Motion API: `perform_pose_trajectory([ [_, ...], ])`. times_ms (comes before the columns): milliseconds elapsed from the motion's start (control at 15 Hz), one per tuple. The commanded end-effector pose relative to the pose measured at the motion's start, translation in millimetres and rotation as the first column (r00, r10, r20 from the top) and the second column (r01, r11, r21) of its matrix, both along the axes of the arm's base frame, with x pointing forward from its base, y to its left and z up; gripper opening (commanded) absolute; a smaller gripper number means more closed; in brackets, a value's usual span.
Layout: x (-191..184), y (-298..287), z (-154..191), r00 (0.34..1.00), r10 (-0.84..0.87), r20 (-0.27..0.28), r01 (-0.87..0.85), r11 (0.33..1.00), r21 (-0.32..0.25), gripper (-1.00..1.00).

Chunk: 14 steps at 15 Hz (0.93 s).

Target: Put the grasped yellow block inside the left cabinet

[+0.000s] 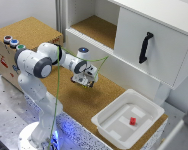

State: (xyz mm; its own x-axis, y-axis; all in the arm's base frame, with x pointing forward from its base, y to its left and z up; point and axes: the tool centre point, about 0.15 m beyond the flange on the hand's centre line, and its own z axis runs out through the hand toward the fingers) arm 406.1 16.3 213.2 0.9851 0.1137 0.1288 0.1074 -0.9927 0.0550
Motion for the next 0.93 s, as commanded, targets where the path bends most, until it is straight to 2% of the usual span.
perform_pose_trajectory([
  [0, -2.7, 5.3, 62.6, 0.998, -0.038, 0.042, 0.042, 0.994, -0.104, -1.00],
  [467, 19.8, 62.7, 121.9, 0.985, 0.135, 0.105, -0.119, 0.982, -0.144, -1.00],
  [867, 86.8, 96.1, 203.9, 0.982, 0.050, 0.183, -0.033, 0.995, -0.099, -1.00],
])
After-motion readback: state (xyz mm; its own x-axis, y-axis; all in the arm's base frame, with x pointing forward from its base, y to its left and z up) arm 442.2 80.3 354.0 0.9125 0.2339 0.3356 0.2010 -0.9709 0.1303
